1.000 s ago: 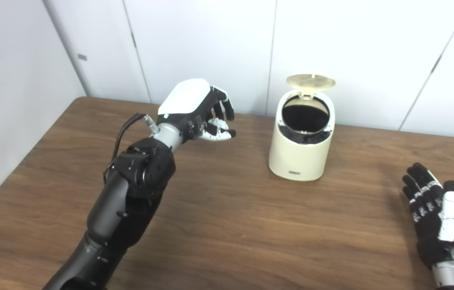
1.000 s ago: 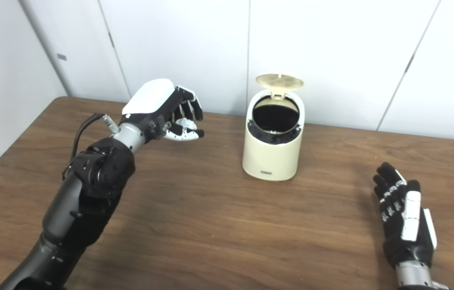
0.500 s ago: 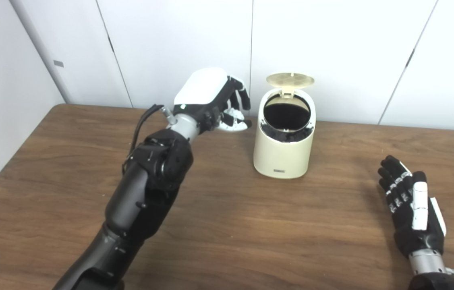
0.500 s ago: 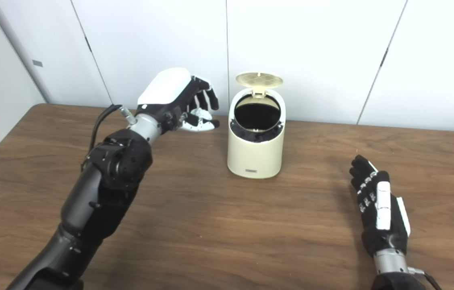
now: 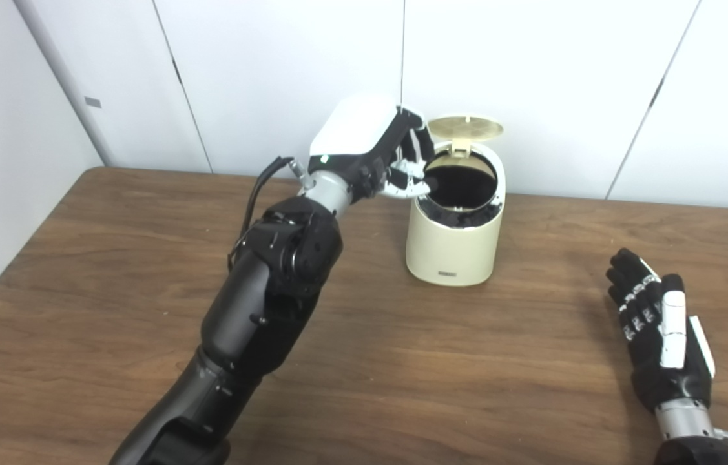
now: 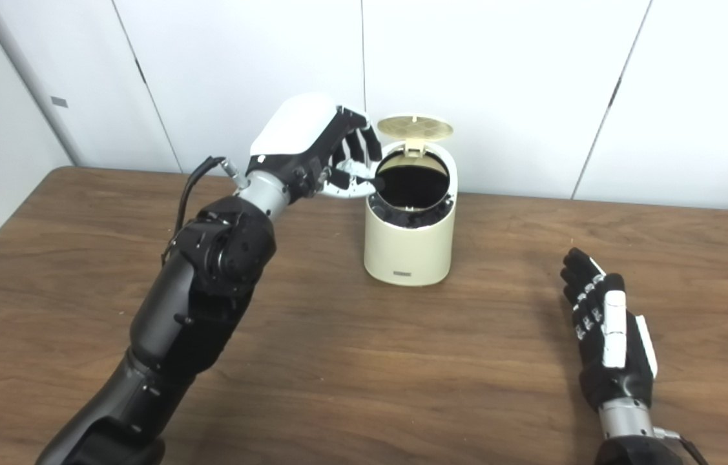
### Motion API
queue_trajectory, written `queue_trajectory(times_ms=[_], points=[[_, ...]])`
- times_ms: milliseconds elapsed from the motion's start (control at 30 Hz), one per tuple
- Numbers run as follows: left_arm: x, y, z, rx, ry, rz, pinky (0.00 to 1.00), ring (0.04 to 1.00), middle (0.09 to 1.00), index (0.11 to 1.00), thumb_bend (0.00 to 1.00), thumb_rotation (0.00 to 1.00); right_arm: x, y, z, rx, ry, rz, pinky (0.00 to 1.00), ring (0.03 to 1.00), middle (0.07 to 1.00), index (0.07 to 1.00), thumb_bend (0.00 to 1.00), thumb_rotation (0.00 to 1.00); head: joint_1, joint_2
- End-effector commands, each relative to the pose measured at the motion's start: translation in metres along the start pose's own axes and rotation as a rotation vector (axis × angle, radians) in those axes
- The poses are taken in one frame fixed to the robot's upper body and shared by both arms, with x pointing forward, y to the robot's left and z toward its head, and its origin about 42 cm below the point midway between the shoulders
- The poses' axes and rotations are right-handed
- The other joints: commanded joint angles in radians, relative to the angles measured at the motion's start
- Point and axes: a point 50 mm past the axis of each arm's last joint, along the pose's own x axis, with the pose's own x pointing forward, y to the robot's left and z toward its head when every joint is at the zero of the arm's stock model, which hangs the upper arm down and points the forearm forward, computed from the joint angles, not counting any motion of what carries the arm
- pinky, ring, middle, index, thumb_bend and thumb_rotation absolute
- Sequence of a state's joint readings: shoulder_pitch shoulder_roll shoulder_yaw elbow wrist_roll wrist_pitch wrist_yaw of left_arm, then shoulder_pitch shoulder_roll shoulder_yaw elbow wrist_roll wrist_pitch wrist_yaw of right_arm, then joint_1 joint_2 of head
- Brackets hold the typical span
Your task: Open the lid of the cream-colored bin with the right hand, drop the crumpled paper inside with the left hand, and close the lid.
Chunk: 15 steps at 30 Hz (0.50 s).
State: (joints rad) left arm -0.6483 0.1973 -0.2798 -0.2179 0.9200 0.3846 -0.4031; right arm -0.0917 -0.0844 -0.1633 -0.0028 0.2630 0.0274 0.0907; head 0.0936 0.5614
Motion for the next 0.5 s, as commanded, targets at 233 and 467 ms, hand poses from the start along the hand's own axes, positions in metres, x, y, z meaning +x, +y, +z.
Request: queue_trajectory(times_ms=[233,467], points=[[0.023,0.015,0.026,0.039,-0.063,0.074,0.36,0.362,0.461,0.505,0.47,0.0,0.001,0.001,-0.004,0.006,-0.017,0.015,0.99,0.939,0.903,0.829,0.51,0.94,-0.002,-0.001],[0.033,0.002,0.038,0.012,-0.091,0.045,0.3,0.413,0.516,0.509,0.47,0.0,0.001,0.003,-0.004,0.008,-0.021,0.009,0.98,0.932,0.894,0.823,0.51,0.93,-0.005,0.0]])
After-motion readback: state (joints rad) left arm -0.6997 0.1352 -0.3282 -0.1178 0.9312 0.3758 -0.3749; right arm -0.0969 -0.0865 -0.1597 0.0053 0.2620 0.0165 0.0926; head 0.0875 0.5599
